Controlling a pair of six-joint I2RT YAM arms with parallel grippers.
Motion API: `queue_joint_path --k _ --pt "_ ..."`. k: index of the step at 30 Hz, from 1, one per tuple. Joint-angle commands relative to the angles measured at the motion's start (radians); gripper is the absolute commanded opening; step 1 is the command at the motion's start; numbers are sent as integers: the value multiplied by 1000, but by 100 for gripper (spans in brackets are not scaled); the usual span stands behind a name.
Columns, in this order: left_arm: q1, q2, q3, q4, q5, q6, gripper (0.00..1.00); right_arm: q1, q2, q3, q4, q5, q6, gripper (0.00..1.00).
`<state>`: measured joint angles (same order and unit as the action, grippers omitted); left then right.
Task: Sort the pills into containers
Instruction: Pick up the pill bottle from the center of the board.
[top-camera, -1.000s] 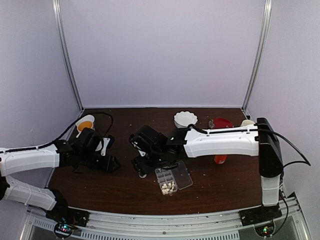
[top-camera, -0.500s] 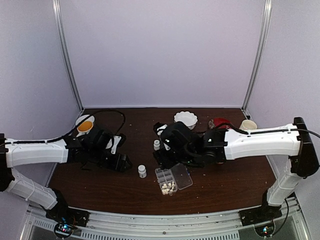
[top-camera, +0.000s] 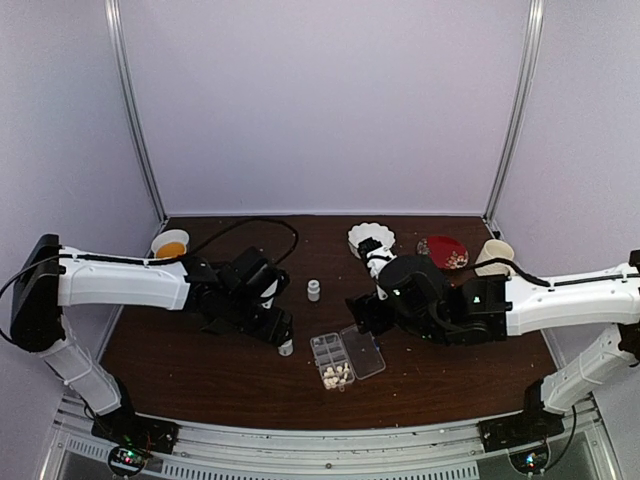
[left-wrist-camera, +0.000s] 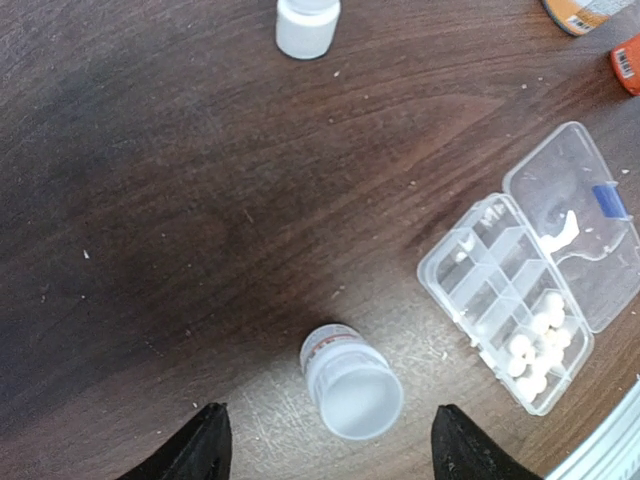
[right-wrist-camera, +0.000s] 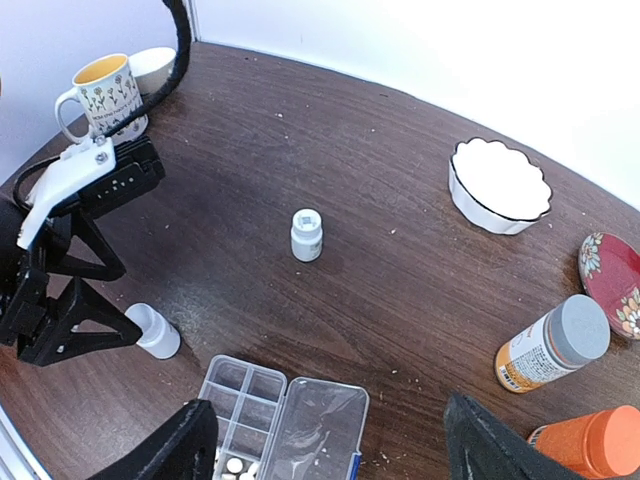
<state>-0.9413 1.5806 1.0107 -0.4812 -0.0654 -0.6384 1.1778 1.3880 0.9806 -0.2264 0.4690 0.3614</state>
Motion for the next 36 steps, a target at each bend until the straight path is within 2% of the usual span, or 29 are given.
queue_joint_path --k 1,11,21,30,36 --pt "-20 34 60 -53 -52 -15 71 -4 -66 -56 71 38 -16 81" --pt "-57 97 121 -85 -73 -19 70 -5 -67 -84 97 25 -25 82" --pt "-60 126 132 -98 -87 -26 49 -7 -52 -73 102 31 -44 83" --pt "-60 136 146 -126 -108 -20 43 -6 -48 -70 99 23 -43 83" --pt "-61 127 155 -133 -122 -20 30 -7 -43 -57 90 0 -36 83"
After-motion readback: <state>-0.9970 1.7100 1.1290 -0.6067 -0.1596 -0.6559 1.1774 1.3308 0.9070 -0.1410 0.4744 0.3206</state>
